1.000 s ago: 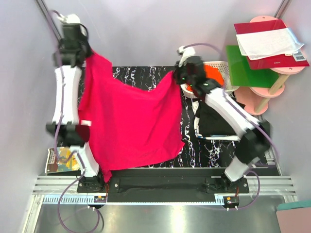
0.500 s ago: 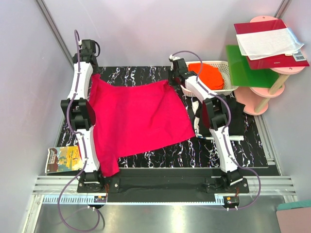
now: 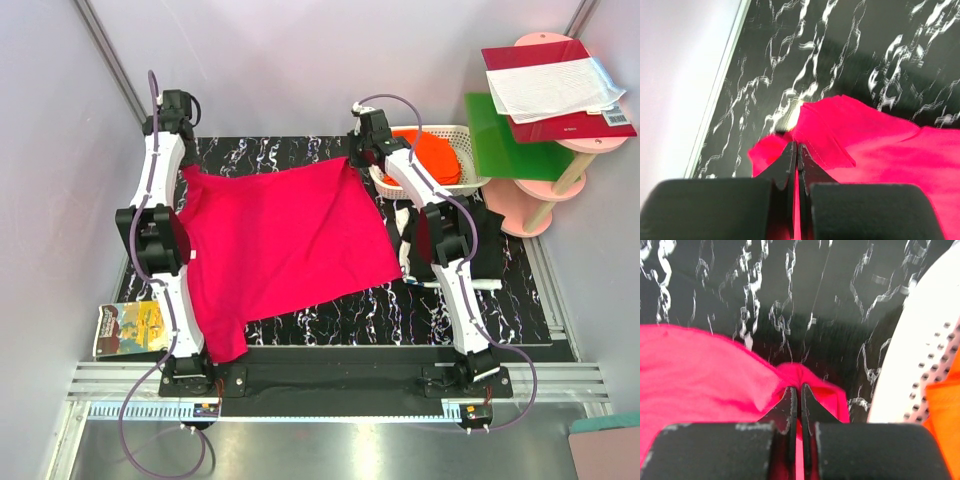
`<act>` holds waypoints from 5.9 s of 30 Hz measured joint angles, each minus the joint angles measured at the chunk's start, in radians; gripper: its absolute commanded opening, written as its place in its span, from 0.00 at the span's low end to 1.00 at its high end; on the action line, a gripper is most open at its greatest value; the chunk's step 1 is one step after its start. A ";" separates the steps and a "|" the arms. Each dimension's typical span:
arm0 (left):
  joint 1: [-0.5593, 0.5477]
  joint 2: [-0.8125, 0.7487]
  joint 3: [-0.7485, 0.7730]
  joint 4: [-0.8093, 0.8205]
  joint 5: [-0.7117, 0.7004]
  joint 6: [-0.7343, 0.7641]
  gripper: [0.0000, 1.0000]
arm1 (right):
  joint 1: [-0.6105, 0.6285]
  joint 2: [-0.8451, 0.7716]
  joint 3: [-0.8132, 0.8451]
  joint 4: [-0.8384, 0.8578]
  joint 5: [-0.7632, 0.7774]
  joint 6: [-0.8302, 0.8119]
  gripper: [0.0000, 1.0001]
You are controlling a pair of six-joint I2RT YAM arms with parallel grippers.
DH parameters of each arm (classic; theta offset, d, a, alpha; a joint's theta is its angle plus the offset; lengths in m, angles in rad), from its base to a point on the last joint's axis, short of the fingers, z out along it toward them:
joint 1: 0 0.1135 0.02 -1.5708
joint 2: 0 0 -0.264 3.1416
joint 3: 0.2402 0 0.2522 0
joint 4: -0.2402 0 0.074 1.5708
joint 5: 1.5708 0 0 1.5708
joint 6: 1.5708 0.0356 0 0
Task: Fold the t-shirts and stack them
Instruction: Fold the flattened tshirt in 1/3 of the way
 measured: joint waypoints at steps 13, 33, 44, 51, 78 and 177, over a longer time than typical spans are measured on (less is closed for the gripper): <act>0.000 -0.159 -0.215 -0.247 -0.056 -0.068 0.00 | 0.000 -0.126 -0.194 -0.221 -0.048 0.023 0.00; -0.002 -0.304 -0.594 -0.262 -0.116 -0.128 0.99 | 0.000 -0.262 -0.367 -0.354 -0.040 0.043 0.59; -0.003 -0.392 -0.562 -0.254 -0.130 -0.130 0.85 | -0.001 -0.296 -0.415 -0.387 0.006 0.035 0.99; -0.008 -0.250 -0.437 -0.234 -0.075 -0.128 0.00 | -0.001 -0.384 -0.415 -0.294 -0.035 0.021 0.00; -0.127 0.314 -0.065 -0.396 -0.091 -0.069 0.00 | 0.013 0.127 0.141 -0.523 -0.122 0.086 0.00; -0.099 -0.230 -0.552 -0.096 -0.076 -0.132 0.71 | 0.000 -0.720 -0.956 0.205 -0.176 0.093 0.71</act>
